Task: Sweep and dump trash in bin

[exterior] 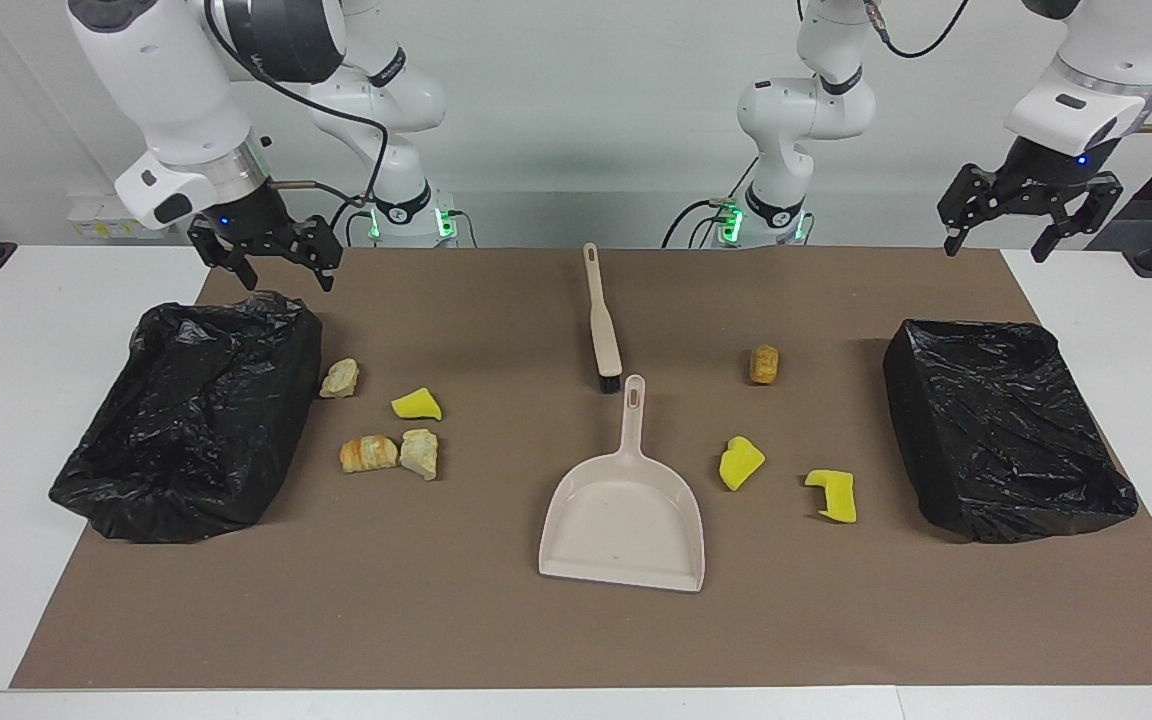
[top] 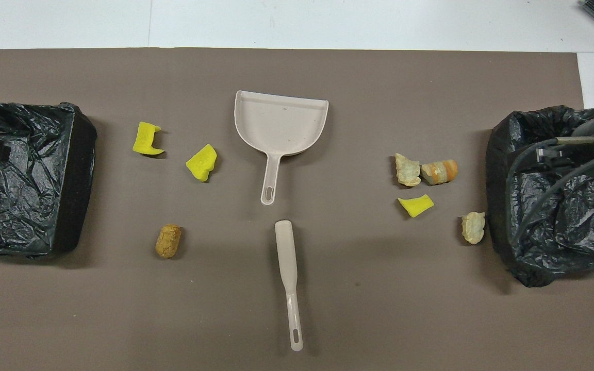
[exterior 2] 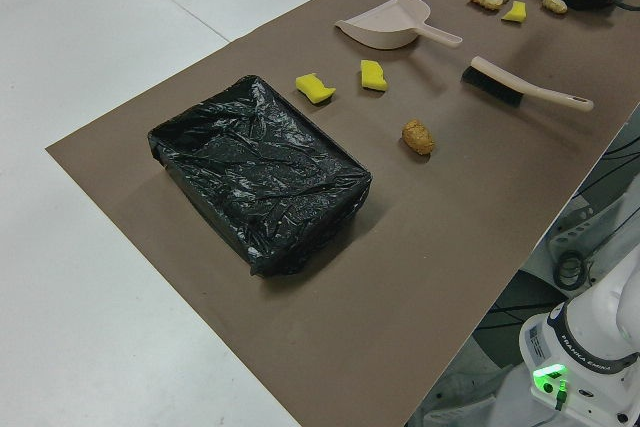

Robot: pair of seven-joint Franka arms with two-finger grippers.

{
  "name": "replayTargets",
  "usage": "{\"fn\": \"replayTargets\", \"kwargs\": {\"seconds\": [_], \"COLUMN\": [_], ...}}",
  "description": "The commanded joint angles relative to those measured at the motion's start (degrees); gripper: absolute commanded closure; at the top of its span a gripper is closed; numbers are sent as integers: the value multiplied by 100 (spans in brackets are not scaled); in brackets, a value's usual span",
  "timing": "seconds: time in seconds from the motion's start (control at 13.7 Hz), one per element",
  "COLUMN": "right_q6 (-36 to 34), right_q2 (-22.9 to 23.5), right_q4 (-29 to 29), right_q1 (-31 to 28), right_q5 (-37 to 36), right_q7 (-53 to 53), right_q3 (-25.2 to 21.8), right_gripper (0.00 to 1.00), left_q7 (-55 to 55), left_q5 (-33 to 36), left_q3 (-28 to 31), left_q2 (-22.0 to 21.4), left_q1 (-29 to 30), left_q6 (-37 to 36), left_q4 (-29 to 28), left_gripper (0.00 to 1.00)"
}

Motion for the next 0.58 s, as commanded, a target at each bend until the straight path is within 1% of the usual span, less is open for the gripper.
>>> {"fn": "replayTargets", "kwargs": {"seconds": [0.0, 0.07, 0.15, 0.36, 0.51], "right_q6": [341, 378, 456, 966, 1177], "right_q2": [202, 307, 413, 703, 914], "right_q4": [-28, -28, -19, 7, 16], "right_q1": [26, 52, 157, 368, 675], "right_q5": [510, 687, 671, 846, 847], "right_q7": [-28, -20, 41, 322, 559], "right_q3": [6, 15, 24, 41, 59], "right_gripper": [0, 0, 0, 0, 0], "left_q7": [-10, -1, -53, -63, -63], "left_q5": [48, 39, 30, 30, 30], "left_q3": [-54, -54, -54, -63, -72], "left_q2": [-75, -75, -75, -83, -92], "left_q1": [34, 16, 16, -19, -37], "left_q6": [36, 45, -7, -25, -8], "left_q4": [-76, -76, -76, -85, -94], "left_gripper": [0, 0, 0, 0, 0]}}
